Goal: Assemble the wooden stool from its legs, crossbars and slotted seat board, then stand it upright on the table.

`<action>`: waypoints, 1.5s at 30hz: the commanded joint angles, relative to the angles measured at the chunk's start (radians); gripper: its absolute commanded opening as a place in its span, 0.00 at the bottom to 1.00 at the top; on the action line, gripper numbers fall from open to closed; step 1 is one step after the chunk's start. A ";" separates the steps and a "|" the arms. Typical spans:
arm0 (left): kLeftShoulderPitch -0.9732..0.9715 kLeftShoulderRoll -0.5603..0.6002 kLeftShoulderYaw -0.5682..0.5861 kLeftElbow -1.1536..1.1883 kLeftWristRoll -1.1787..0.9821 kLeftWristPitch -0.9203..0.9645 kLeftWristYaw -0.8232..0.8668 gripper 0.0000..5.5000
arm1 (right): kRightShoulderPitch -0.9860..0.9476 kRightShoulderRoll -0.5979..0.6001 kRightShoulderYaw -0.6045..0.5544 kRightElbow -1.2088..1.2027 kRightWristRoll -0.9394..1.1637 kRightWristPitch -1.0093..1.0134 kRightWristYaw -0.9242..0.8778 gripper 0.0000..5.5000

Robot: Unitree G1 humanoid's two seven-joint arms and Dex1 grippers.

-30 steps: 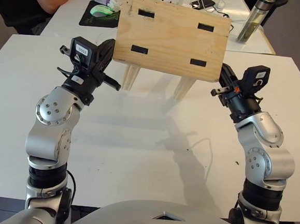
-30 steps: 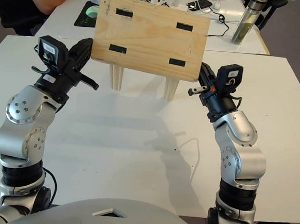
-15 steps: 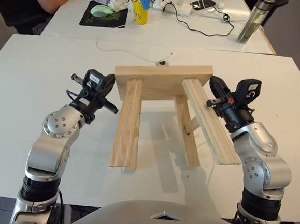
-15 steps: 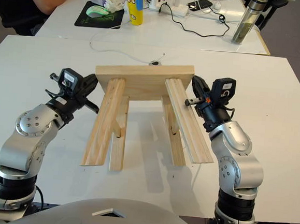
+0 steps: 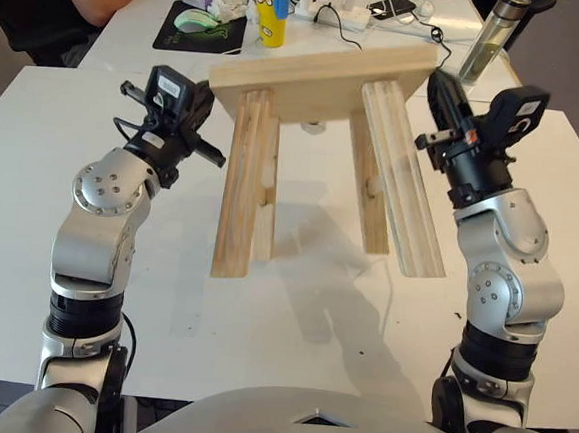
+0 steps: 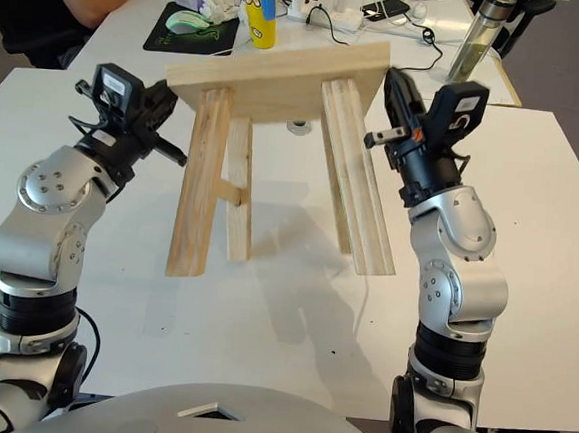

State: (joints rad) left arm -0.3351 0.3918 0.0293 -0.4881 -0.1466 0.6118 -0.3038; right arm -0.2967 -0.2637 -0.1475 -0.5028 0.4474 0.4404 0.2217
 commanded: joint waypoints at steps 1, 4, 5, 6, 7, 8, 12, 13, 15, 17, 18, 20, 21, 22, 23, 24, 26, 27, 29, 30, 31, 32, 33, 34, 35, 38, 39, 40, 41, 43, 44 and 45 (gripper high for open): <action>-0.116 -0.021 -0.029 -0.033 -0.058 -0.050 -0.062 0.00 | -0.048 -0.012 0.049 -0.011 0.056 -0.015 0.102 0.00; -0.048 -0.012 -0.031 -0.065 -0.062 -0.026 -0.068 0.00 | 0.038 -0.026 0.055 -0.014 0.055 -0.019 0.120 0.00; -0.019 -0.011 -0.036 -0.076 -0.060 -0.022 -0.068 0.00 | 0.087 -0.026 0.064 -0.024 0.050 -0.031 0.130 0.00; 0.014 -0.010 -0.039 -0.093 -0.062 -0.016 -0.068 0.00 | 0.147 -0.028 0.078 -0.054 0.051 -0.043 0.144 0.00; 0.055 -0.008 -0.039 -0.119 -0.068 -0.008 -0.069 0.00 | 0.210 -0.031 0.093 -0.081 0.056 -0.048 0.158 0.00; 0.120 0.006 -0.049 -0.149 -0.064 -0.010 -0.077 0.00 | 0.287 -0.045 0.119 -0.108 0.051 -0.064 0.187 0.00; 0.328 0.067 -0.055 -0.205 -0.049 -0.046 -0.116 0.00 | 0.497 -0.089 0.193 -0.169 0.026 -0.124 0.258 0.00; 0.368 0.081 -0.049 -0.208 -0.045 -0.061 -0.128 0.00 | 0.529 -0.099 0.204 -0.173 0.024 -0.137 0.267 0.00; 0.444 0.108 -0.038 -0.211 -0.036 -0.089 -0.155 0.00 | 0.568 -0.114 0.212 -0.182 0.028 -0.147 0.279 0.00; 0.492 0.119 -0.025 -0.210 -0.035 -0.105 -0.165 0.00 | 0.599 -0.129 0.217 -0.182 0.023 -0.157 0.293 0.00; 0.504 0.123 -0.021 -0.202 -0.032 -0.113 -0.168 0.00 | 0.613 -0.134 0.218 -0.175 0.016 -0.160 0.296 0.00; 0.502 0.121 -0.024 -0.179 -0.020 -0.123 -0.164 0.00 | 0.630 -0.141 0.223 -0.157 0.001 -0.171 0.299 0.00; 0.489 0.115 -0.030 -0.163 -0.011 -0.122 -0.154 0.00 | 0.630 -0.142 0.229 -0.136 -0.020 -0.182 0.295 0.00; 0.478 0.112 -0.036 -0.151 -0.005 -0.115 -0.147 0.00 | 0.630 -0.140 0.231 -0.120 -0.032 -0.190 0.290 0.00; 0.473 0.118 -0.043 -0.136 0.011 -0.124 -0.144 0.00 | 0.629 -0.137 0.223 -0.102 -0.050 -0.202 0.279 0.00; 0.477 0.119 -0.035 -0.116 0.020 -0.145 -0.140 0.00 | 0.629 -0.129 0.205 -0.082 -0.054 -0.217 0.266 0.00; 0.499 0.113 -0.005 -0.070 0.042 -0.238 -0.124 0.00 | 0.628 -0.110 0.166 -0.046 -0.052 -0.250 0.252 0.00; 0.514 0.105 0.018 -0.045 0.057 -0.326 -0.110 0.00 | 0.625 -0.097 0.147 -0.026 -0.048 -0.270 0.246 0.00; 0.563 0.091 0.052 0.056 0.094 -0.540 -0.085 0.00 | 0.617 -0.062 0.116 0.015 -0.058 -0.323 0.222 0.00; 0.586 0.091 0.056 0.124 0.115 -0.636 -0.081 0.00 | 0.611 -0.046 0.108 0.032 -0.070 -0.346 0.207 0.00; 0.618 0.091 0.063 0.204 0.135 -0.742 -0.073 0.00 | 0.607 -0.035 0.106 0.045 -0.079 -0.364 0.198 0.00; 0.648 0.092 0.078 0.286 0.151 -0.831 -0.062 0.00 | 0.604 -0.028 0.108 0.054 -0.087 -0.374 0.194 0.00; 0.678 0.082 0.113 0.361 0.150 -0.915 -0.043 0.00 | 0.595 -0.026 0.104 0.070 -0.093 -0.380 0.191 0.00; 0.696 0.074 0.144 0.421 0.145 -0.979 -0.025 0.00 | 0.588 -0.023 0.098 0.083 -0.096 -0.384 0.186 0.00; 0.699 0.068 0.182 0.492 0.142 -1.001 0.008 0.00 | 0.575 -0.011 0.075 0.104 -0.089 -0.382 0.166 0.00; 0.656 0.030 0.266 0.637 0.082 -0.995 0.082 0.00 | 0.522 -0.004 0.032 0.174 -0.087 -0.382 0.138 0.00; 0.632 0.014 0.277 0.658 0.061 -0.987 0.093 0.00 | 0.502 -0.006 0.023 0.197 -0.092 -0.384 0.135 0.00; 0.600 -0.005 0.282 0.666 0.043 -0.969 0.111 0.00 | 0.482 -0.004 0.011 0.221 -0.083 -0.378 0.130 0.00; 0.565 -0.025 0.269 0.662 0.036 -0.955 0.120 0.00 | 0.463 -0.007 0.006 0.251 -0.086 -0.377 0.132 0.00; 0.493 -0.070 0.227 0.653 0.034 -0.937 0.131 0.00 | 0.416 -0.004 -0.003 0.317 -0.088 -0.381 0.128 0.00; 0.452 -0.094 0.214 0.662 0.039 -0.925 0.149 0.00 | 0.388 0.004 -0.010 0.350 -0.089 -0.388 0.119 0.00; 0.404 -0.116 0.209 0.682 0.042 -0.911 0.177 0.00 | 0.350 0.015 -0.020 0.390 -0.086 -0.390 0.104 0.00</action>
State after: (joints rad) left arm 0.1592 0.3196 0.2640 0.1729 -0.1122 -0.3312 -0.1656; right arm 0.1236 -0.2717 -0.1464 -0.1801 0.3614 0.0529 0.3508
